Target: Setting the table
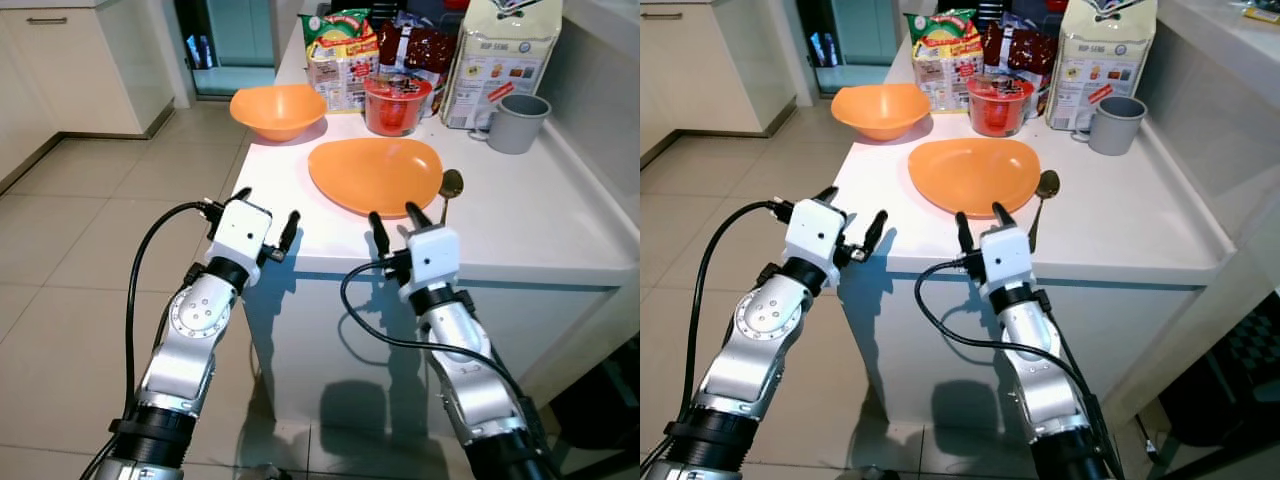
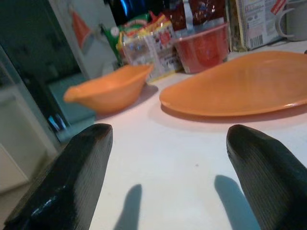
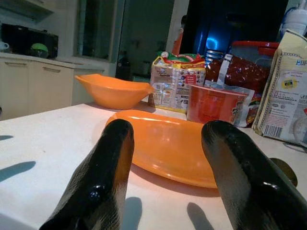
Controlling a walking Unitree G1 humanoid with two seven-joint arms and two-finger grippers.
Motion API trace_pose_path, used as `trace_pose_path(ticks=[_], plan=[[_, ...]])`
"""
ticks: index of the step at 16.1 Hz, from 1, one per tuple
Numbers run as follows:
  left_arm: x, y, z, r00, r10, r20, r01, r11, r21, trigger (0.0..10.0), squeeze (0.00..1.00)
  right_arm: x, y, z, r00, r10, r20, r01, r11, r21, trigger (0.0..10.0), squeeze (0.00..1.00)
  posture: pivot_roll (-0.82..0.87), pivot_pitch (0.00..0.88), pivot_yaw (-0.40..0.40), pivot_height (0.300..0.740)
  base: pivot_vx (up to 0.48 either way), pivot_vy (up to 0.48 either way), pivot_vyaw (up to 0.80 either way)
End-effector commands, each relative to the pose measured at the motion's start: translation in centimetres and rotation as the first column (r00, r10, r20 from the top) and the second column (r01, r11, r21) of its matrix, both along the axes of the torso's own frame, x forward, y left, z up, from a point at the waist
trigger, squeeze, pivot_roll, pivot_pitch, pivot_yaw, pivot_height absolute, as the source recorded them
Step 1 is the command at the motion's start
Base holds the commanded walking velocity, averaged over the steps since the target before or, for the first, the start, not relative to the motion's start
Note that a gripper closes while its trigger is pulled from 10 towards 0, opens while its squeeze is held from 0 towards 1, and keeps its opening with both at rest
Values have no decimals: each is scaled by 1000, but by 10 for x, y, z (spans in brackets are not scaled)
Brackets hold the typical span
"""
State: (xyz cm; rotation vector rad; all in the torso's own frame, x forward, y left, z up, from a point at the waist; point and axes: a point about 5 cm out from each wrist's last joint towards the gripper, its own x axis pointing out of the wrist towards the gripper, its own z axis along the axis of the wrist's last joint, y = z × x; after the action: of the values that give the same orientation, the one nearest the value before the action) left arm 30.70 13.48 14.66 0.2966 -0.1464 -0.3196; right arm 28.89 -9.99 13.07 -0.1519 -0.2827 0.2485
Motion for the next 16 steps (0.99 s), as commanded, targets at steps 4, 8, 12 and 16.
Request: trace_pose_path(ticks=[4,8,12,16], plan=[[5,-8,25,999,-36,27,37,998,-46,10000,0,3,-4,2,997,-13,-73,15,1000,20,10000,0,91,0,25,740,0,0,0],[7,-8,32,999,-51,10,51,998,23,10000,0,6,0,-6,983,-27,-180,43,995,85,10000,0,101,0,33,740,0,0,0],[6,-7,35,999,-53,7,52,998,40,10000,0,14,-4,-19,946,-60,-318,117,980,162,10000,0,112,0,37,740,0,0,0],[4,-4,36,999,-47,-1,46,998,46,10000,0,13,-4,-27,923,-64,-379,141,974,180,10000,0,119,0,40,740,0,0,0]])
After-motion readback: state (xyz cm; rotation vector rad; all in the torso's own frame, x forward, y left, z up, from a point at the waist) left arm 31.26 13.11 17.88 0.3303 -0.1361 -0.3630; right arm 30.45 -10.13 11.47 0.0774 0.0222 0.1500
